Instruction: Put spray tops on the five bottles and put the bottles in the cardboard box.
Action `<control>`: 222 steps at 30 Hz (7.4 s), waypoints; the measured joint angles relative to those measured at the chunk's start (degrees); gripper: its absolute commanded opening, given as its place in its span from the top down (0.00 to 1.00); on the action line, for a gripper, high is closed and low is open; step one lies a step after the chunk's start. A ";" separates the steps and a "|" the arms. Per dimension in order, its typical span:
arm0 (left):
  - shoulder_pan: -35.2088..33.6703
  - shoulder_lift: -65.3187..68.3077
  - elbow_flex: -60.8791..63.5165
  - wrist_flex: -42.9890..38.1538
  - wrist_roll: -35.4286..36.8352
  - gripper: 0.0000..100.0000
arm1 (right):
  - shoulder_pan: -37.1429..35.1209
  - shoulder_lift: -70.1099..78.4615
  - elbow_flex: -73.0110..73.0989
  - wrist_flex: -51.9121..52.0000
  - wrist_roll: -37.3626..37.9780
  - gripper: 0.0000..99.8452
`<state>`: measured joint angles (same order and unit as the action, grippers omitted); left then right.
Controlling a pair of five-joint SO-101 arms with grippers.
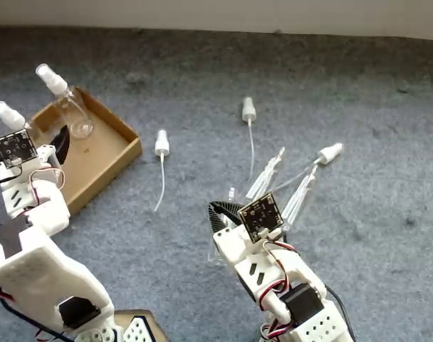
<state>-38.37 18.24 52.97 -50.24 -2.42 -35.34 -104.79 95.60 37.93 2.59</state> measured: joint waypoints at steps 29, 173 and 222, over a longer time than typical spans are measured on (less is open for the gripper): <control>-0.44 -30.86 18.37 12.04 0.00 0.59 | 0.00 0.00 0.00 0.00 0.00 1.00; 68.48 -5.80 -33.32 111.03 18.90 0.72 | 41.58 0.00 -0.35 3.60 -4.04 0.99; 68.57 -5.80 -33.32 112.00 12.75 0.85 | 41.58 0.00 -0.35 3.60 -4.04 0.99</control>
<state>30.20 12.44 19.65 61.76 10.33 6.24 -104.79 95.25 41.54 -1.45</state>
